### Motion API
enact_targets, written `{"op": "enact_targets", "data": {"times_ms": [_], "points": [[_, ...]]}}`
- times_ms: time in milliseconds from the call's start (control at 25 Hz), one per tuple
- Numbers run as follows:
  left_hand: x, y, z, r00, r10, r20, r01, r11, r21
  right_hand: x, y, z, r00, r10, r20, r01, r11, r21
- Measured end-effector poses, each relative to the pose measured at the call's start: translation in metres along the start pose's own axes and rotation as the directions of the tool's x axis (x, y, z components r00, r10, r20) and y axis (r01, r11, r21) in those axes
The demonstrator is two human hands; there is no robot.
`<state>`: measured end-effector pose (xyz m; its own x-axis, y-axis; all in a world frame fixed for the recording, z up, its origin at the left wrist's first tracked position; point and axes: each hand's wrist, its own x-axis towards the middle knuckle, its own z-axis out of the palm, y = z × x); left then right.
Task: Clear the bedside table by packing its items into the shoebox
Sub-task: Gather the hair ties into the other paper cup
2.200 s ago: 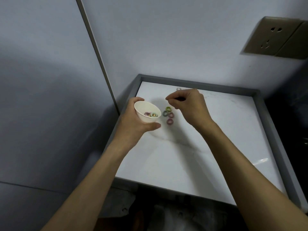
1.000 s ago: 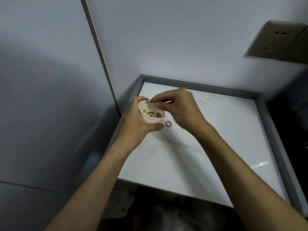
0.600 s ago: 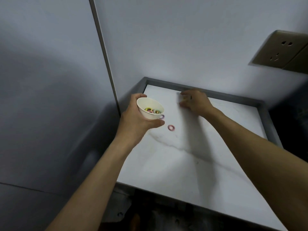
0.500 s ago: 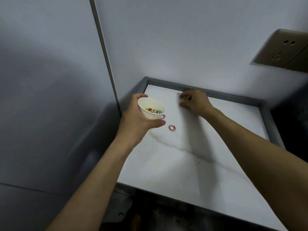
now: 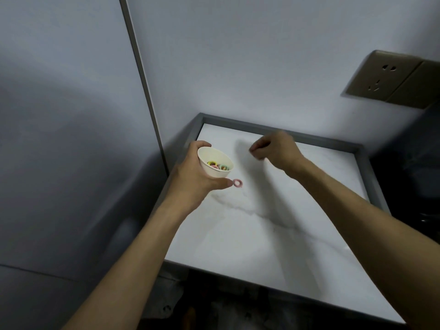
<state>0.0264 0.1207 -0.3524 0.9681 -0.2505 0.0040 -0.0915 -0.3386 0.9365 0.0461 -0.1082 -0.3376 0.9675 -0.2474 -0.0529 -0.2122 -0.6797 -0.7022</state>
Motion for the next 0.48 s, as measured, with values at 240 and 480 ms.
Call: {"op": "enact_targets", "data": {"times_ms": [240, 480], "points": [[-0.001, 0.009, 0.004, 0.999, 0.022, 0.038, -0.018, 0.997, -0.081, -0.039, -0.079, 0.005, 0.925, -0.303, 0.228, 0.278, 0.951, 0.135], [0.003, 0.0, -0.006, 0.999, 0.032, -0.019, -0.034, 0.993, -0.11, -0.042, -0.081, 0.006, 0.92, -0.382, 0.089, 0.366, 0.917, 0.156]]}}
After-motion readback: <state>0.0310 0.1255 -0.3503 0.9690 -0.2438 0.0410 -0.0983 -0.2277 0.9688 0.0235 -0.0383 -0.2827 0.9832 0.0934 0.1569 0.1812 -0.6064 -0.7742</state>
